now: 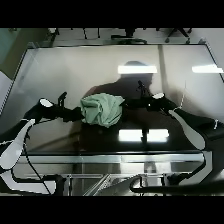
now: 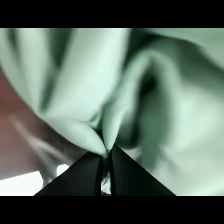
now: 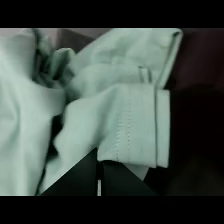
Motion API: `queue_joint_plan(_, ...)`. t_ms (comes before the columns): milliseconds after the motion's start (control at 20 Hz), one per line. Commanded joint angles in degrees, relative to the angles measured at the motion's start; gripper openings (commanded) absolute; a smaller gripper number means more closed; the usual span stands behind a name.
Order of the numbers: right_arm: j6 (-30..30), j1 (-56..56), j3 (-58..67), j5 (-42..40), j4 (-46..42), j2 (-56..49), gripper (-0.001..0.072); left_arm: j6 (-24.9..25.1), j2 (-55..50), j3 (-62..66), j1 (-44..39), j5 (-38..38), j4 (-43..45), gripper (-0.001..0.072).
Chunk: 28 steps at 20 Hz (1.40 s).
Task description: Fold the shirts.
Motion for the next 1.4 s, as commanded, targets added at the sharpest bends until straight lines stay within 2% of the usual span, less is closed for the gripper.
queue_joint_plan(0, -0.26, -3.74, 3.69, 8.07, 0.55, 4.09, 0.0015, 1.49, 2.34, 8.9, 2.27, -7.48, -0.81, 0.001)
queue_joint_plan(150, 0.37, -9.18, 7.37, 12.83, 0.61, 14.21, 0.0016, 2.25, 10.91, 20.17, 6.38, -15.13, -1.01, 0.001)
queue_joint_plan(300, 0.57, -12.09, 12.55, 13.75, 0.57, 26.14, 0.0016, 2.23, 20.44, 31.36, 8.59, -18.08, -0.96, 0.001)
queue_joint_plan(500, 0.57, -15.58, 18.75, 11.34, -1.03, 40.5, 0.0015, 2.23, 32.28, 40.87, 12.15, -18.45, -0.9, 0.001)
queue_joint_plan(800, 0.63, -21.38, 20.15, 7.23, -12.94, 53.4, 0.0016, 2.25, 42.12, 44.63, 19.26, -17.68, -0.87, 0.001)
queue_joint_plan(1000, 5.2, -22.16, 18.43, 11.98, -19.58, 49.33, 0.0016, 2.21, 37.0, 44.63, 19.32, -17.4, -1.18, 0.001)
queue_joint_plan(1150, 5.11, -21.97, 12.46, 14.21, -17.62, 40.81, 0.0016, 2.89, 24.83, 44.63, 10.88, -16.37, 0.11, 0.0011)
queue_joint_plan(1350, 4.46, -19.45, 2.29, 12.28, -17.64, 27.19, 0.0016, 3.72, 3.19, 44.65, -1.14, -13.2, 9.25, 0.0011)
